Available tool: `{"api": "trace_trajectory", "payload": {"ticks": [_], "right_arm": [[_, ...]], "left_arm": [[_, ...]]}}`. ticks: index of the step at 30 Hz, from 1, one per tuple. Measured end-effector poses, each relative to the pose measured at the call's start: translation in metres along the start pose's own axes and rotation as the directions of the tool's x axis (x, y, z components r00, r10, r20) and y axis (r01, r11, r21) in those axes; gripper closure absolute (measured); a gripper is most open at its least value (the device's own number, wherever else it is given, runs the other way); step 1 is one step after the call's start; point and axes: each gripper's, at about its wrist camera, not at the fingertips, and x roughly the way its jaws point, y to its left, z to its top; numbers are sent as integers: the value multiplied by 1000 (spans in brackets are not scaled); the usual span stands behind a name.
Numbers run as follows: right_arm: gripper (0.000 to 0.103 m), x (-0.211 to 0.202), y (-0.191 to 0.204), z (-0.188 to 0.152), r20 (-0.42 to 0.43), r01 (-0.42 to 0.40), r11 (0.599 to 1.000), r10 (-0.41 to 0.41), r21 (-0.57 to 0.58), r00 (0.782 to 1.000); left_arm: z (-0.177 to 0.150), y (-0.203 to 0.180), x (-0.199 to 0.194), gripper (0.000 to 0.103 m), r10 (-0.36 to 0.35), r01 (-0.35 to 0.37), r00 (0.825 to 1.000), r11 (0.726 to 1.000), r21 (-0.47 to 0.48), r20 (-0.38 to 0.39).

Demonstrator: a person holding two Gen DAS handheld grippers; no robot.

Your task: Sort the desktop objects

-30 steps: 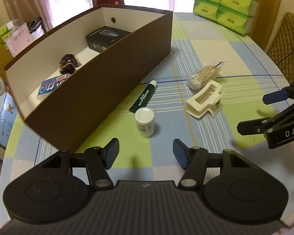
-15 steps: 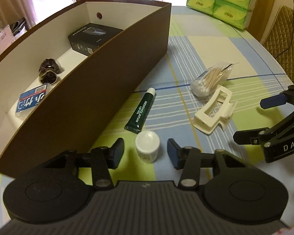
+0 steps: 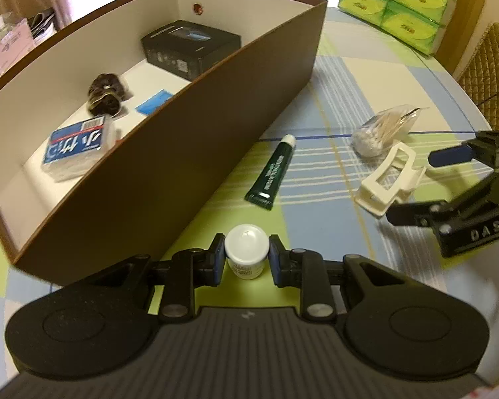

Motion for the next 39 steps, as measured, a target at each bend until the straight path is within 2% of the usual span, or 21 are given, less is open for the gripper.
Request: {"api": "trace_trajectory", "payload": {"ticks": [4, 5, 6, 11, 24, 39], "right_arm": [[3, 6, 3, 3, 24, 19, 1000, -18, -22, 1000], [16, 7, 5, 3, 24, 24, 999, -23, -35, 999], [19, 8, 7, 3, 13, 25, 998, -25, -53, 1000], [19, 2, 13, -3, 6, 36, 996, -36, -83, 999], [19, -32, 22, -12, 10, 6, 998, -6, -62, 1000], [19, -72, 45, -11, 51, -53, 993, 59, -104, 997]], "left_arm": [[-4, 5, -3, 80, 7, -7, 1000, 1000, -25, -3], [-5, 6, -4, 80, 8, -8, 1000, 1000, -27, -3], [-5, 6, -5, 80, 11, -11, 1000, 1000, -30, -3], [-9, 5, -7, 80, 17, -18, 1000, 999, -37, -5], [-20, -9, -17, 80, 2, -2, 1000, 1000, -26, -4], [-24, -21, -65, 80, -16, 19, 997, 999, -29, 80]]}}
